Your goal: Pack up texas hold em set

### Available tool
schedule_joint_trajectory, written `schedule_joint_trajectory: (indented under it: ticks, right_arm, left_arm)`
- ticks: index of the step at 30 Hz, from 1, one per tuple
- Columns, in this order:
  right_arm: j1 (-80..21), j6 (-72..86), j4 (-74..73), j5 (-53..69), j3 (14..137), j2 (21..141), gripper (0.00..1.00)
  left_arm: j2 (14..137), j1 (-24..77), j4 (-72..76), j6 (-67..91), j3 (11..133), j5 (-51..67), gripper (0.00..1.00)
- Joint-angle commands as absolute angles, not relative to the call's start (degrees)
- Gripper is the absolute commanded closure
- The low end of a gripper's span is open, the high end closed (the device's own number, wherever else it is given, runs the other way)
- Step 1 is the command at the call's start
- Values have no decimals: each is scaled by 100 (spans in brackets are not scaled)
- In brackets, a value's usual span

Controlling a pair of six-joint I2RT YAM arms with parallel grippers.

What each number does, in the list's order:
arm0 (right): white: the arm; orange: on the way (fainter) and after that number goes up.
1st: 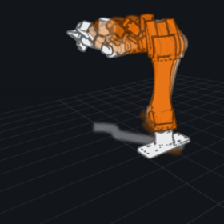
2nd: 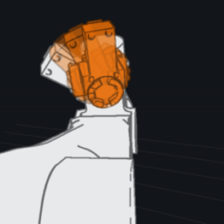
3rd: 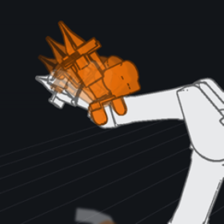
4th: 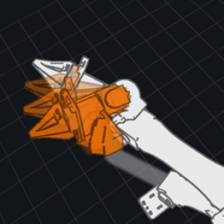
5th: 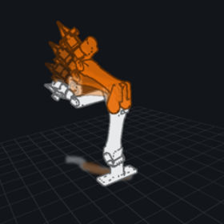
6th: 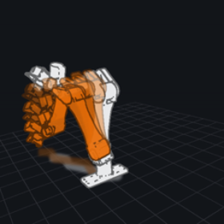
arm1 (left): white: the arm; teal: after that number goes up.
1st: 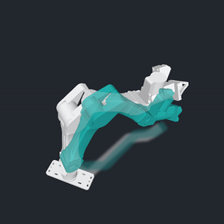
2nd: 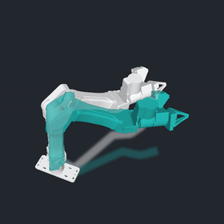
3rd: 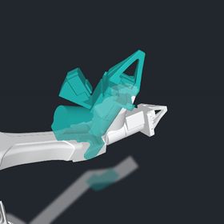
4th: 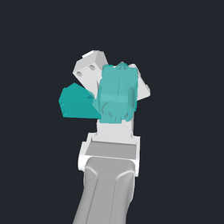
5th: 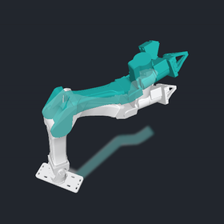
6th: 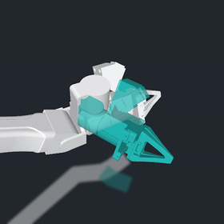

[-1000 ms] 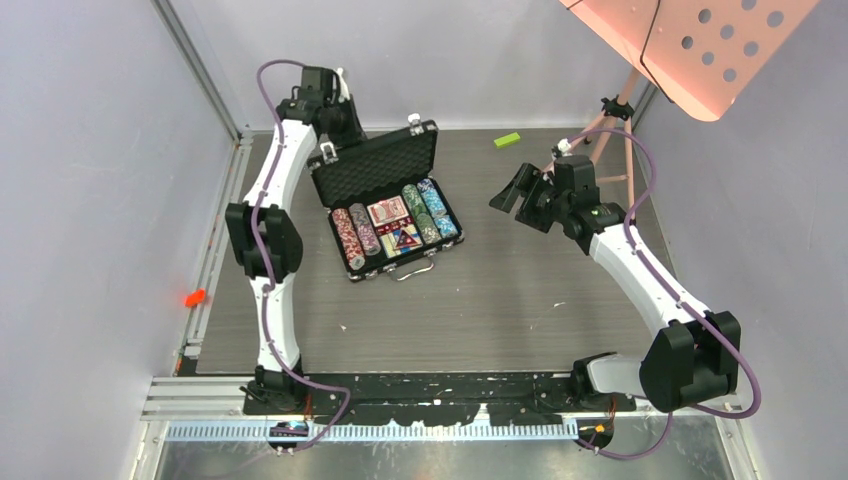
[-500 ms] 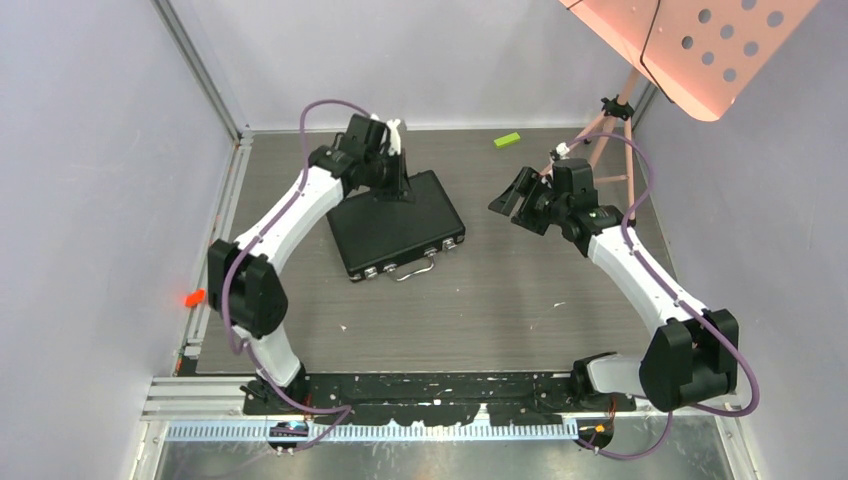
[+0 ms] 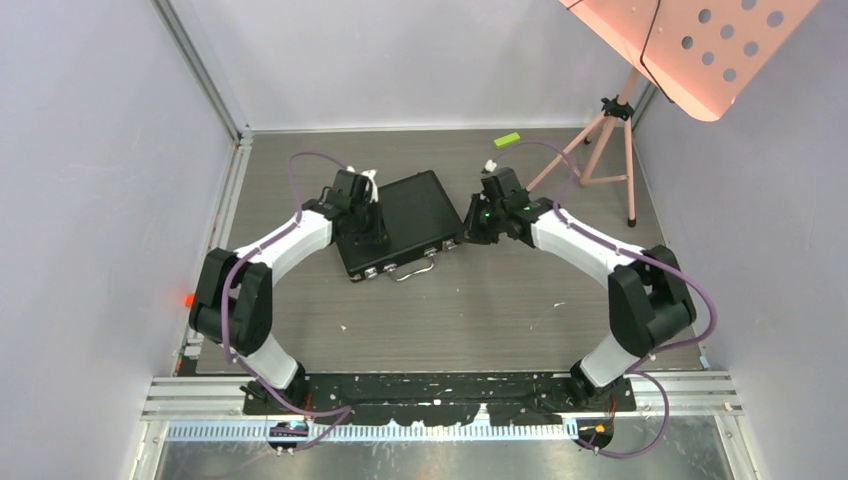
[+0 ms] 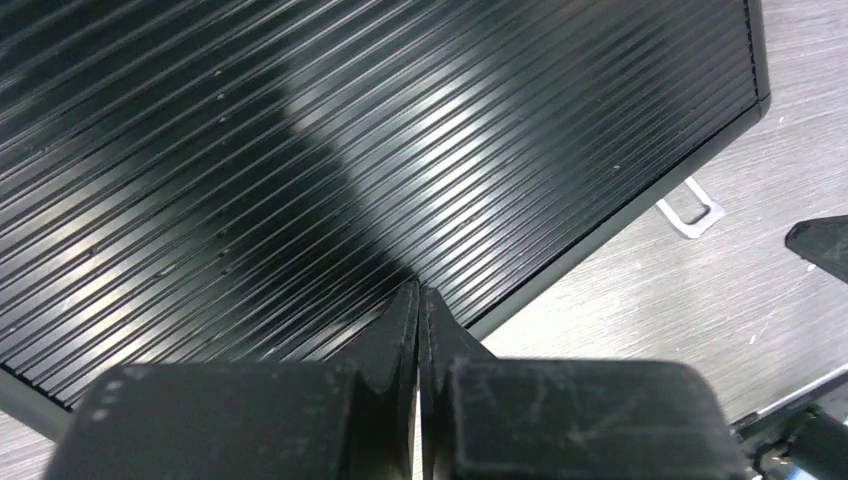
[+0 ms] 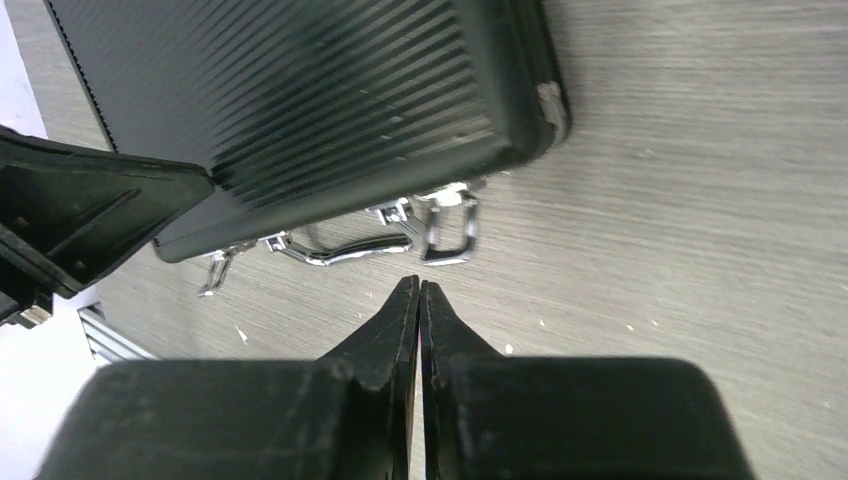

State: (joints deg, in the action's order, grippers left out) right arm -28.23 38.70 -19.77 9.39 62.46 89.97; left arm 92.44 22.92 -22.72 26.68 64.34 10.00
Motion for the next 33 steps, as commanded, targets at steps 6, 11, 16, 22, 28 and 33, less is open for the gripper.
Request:
schedule_joint_trajectory:
  ticks: [6,11,16,22,28,33]
  right_arm:
    - [-3255,3520,-2350,126,7344,9517,99]
    - [-3455,3278,-2704,-465,7584,9345,99]
    - [-3509,3408,-2383,-379,7158,9682,99]
    - [-3586,3845,-1198,-477,6190,10322,99]
    - [-3584,3984,-571,-613,6151,10770,99]
    - [-3586,3892,-220,-851,5572,10249,99]
  left_arm:
    - [9325,1951,-1338,2814,5822,1388,100]
    - [9324,1944,-1352,2741,5768,1383,100]
    - [9367,1942,-1374,2784,5824,1445,100]
    - [9422,1946,-1435,2803,5835,1508,100]
    - [9444,1942,-1417,2821,5851,1502,100]
    - [9336,1942,-1419,2842,5815,1447,100]
